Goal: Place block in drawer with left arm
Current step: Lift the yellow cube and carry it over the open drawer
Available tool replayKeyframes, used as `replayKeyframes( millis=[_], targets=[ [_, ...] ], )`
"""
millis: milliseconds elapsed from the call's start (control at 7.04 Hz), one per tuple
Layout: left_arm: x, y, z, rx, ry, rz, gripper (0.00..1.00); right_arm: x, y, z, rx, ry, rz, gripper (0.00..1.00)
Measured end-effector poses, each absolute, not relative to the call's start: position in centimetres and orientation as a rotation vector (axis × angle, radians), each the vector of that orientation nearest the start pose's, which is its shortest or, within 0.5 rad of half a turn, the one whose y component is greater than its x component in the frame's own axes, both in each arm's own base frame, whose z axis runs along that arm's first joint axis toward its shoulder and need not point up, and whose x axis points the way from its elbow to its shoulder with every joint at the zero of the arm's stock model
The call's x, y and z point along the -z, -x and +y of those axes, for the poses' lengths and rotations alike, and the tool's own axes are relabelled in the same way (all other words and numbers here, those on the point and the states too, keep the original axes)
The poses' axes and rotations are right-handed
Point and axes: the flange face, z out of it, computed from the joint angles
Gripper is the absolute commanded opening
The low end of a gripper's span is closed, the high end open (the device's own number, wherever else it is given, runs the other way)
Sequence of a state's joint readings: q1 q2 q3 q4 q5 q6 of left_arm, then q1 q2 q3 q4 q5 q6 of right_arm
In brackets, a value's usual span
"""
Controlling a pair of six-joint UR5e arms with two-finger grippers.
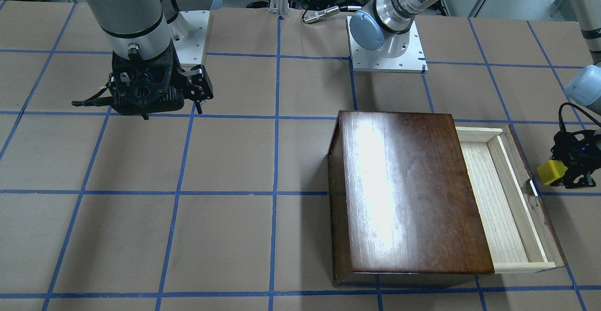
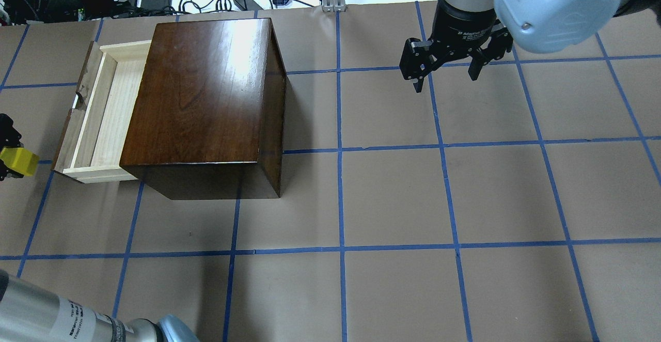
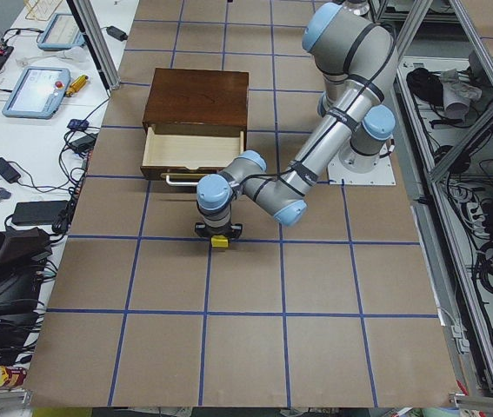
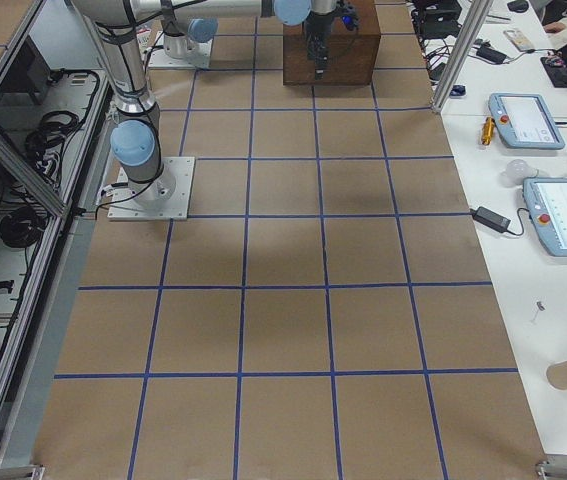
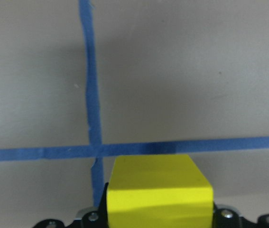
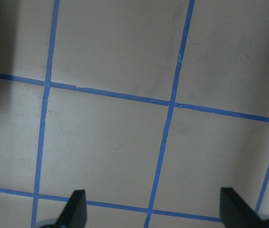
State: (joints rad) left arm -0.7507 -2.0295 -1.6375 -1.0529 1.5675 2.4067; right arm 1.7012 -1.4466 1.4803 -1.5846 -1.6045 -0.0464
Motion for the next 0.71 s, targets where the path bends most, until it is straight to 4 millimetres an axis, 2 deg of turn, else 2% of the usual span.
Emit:
replayKeyframes(
  millis=[142,426,568,710],
  targets=[
    [-28.9,-35.4,-53.8,-0.010,2.256,-2.198,0.00,-47.0,-19.9,-52.1,-0.029,0.281,3.163,1.00],
    [-37.5,-30.9,-56.1,-0.031,2.272,-2.215,0.00,-47.0,-19.9,-52.1,-0.029,0.280,3.164,1.00],
    [-40.0,-28.0,-56.9,-0.069,2.237,-2.248,0.00,-47.0,-19.9,-52.1,-0.029,0.280,3.164,1.00],
    [-41.2,-24.6,-57.9,-0.104,2.194,-2.280,0.00,-47.0,-19.9,-52.1,-0.029,0.281,3.164,1.00]
  ],
)
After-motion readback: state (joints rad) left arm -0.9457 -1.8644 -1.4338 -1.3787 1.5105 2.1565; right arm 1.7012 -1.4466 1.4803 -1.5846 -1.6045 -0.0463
